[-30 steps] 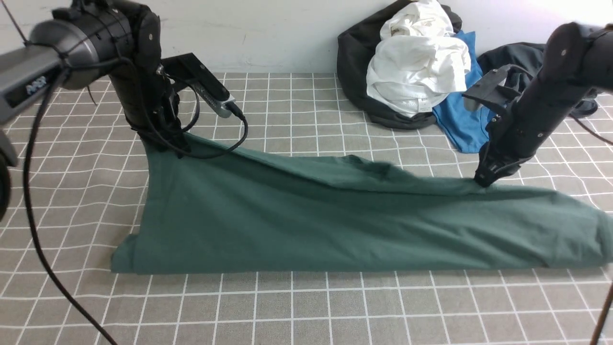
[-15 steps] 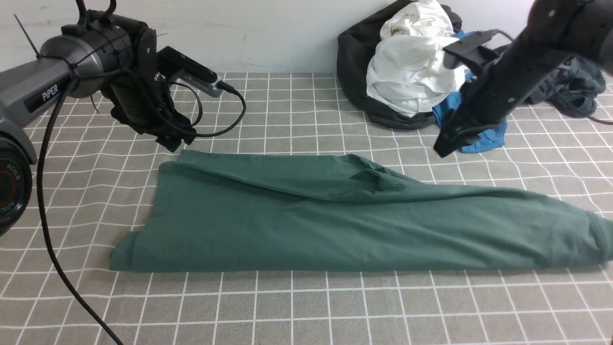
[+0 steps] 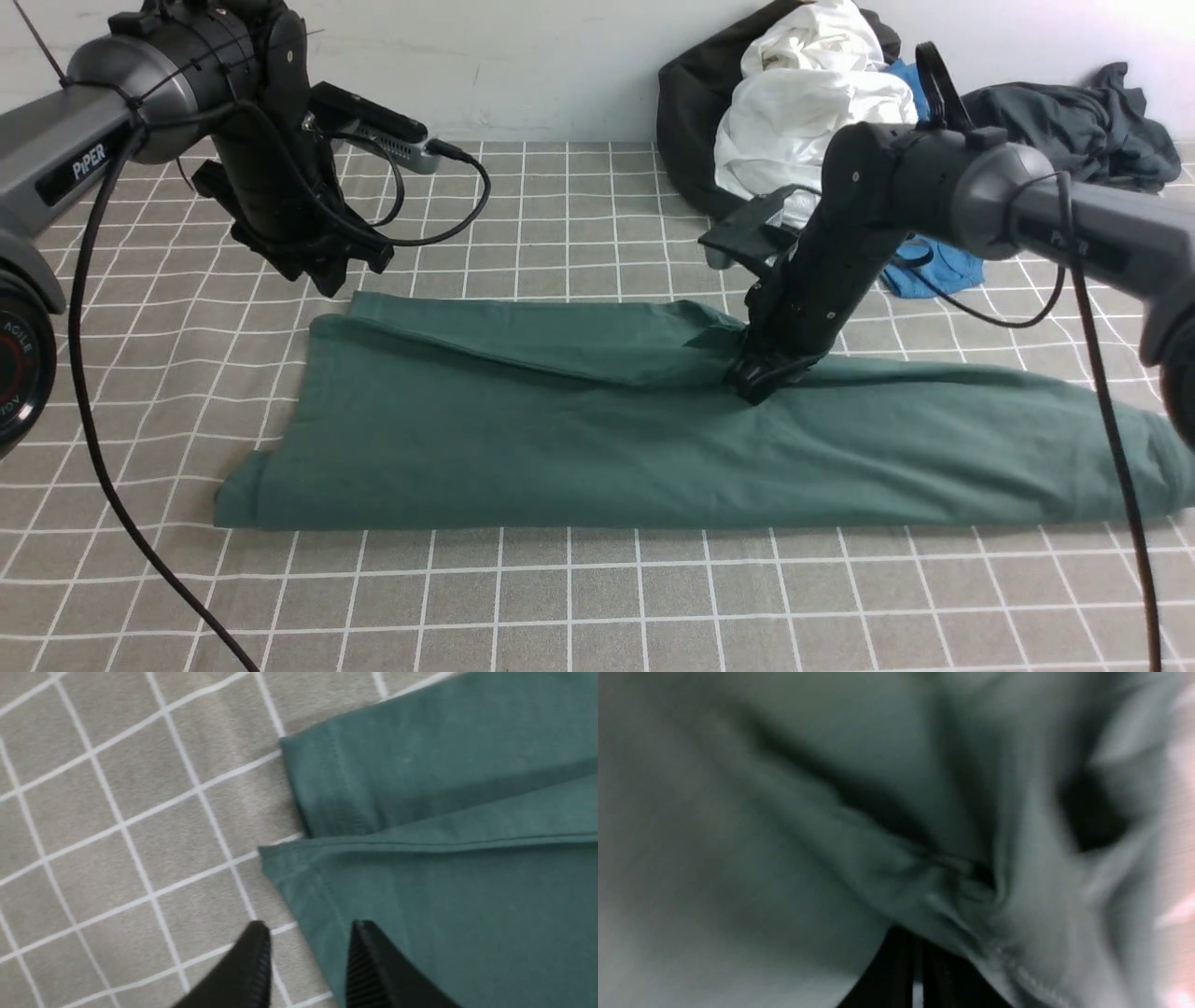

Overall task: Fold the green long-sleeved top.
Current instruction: Use both arms to drag the lower edge of the fabric forward and fold it over the upper edge, then use the right arm to clamp the right edge of the fabric

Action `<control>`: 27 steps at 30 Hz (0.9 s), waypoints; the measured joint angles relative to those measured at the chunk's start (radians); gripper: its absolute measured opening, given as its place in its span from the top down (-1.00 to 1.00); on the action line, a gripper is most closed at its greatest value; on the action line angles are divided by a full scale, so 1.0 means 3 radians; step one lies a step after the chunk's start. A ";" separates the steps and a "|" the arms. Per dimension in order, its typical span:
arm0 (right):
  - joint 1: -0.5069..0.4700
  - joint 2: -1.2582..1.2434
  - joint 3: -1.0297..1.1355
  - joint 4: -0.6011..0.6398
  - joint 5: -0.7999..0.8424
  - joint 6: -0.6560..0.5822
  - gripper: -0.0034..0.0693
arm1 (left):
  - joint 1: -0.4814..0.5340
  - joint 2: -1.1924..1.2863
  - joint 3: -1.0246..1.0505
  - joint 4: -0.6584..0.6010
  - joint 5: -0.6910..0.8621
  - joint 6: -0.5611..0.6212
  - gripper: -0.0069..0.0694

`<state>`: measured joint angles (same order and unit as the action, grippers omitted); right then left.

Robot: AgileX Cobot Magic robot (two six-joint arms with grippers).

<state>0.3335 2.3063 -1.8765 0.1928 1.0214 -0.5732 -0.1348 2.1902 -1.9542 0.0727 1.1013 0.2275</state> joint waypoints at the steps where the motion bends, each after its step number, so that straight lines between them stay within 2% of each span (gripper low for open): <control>1: 0.0001 0.0008 -0.0006 -0.0015 -0.0029 0.0030 0.83 | 0.0000 0.0000 0.0000 -0.0008 0.0000 0.0018 0.33; 5: -0.0088 0.0115 -0.0172 -0.0388 -0.0584 0.0793 0.84 | 0.0000 0.0000 0.0000 -0.0185 0.0008 0.0234 0.71; 8: -0.0148 0.0147 -0.0329 -0.0564 -0.0634 0.1185 0.84 | 0.0000 0.0000 0.0000 -0.0262 0.0011 0.0320 0.81; 10: -0.0175 0.0147 -0.0528 -0.0661 -0.0448 0.1327 0.84 | 0.0000 0.0000 0.0000 -0.0295 0.0011 0.0358 0.84; 13: -0.0193 0.0103 -0.0793 -0.0745 -0.0062 0.1343 0.84 | 0.0000 0.0000 0.0000 -0.0323 0.0014 0.0376 0.84; 14: -0.0204 0.0026 -0.0949 -0.0821 0.0293 0.1292 0.84 | -0.0004 -0.0004 0.0000 -0.0334 0.0067 0.0398 0.84; 16: -0.0258 -0.0130 -0.1027 -0.0846 0.0584 0.1198 0.84 | -0.0022 -0.0026 0.0000 -0.0337 0.0174 0.0422 0.84; 20: -0.0482 -0.0449 -0.0868 -0.0701 0.0674 0.1135 0.84 | -0.0097 -0.0107 0.0000 -0.0341 0.0353 0.0439 0.84; 23: -0.0846 -0.0962 -0.0203 -0.0457 0.0686 0.1067 0.84 | -0.0205 -0.0268 0.0000 -0.0372 0.0422 0.0442 0.84; 27: -0.1210 -0.1473 0.0723 -0.0405 0.0664 0.1028 0.84 | -0.0272 -0.0434 0.0000 -0.0466 0.0425 0.0462 0.84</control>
<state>-0.0296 1.8644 -1.6597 0.0713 1.2205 -0.2649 -0.2164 2.0601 -1.9542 -0.0670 1.2289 0.3660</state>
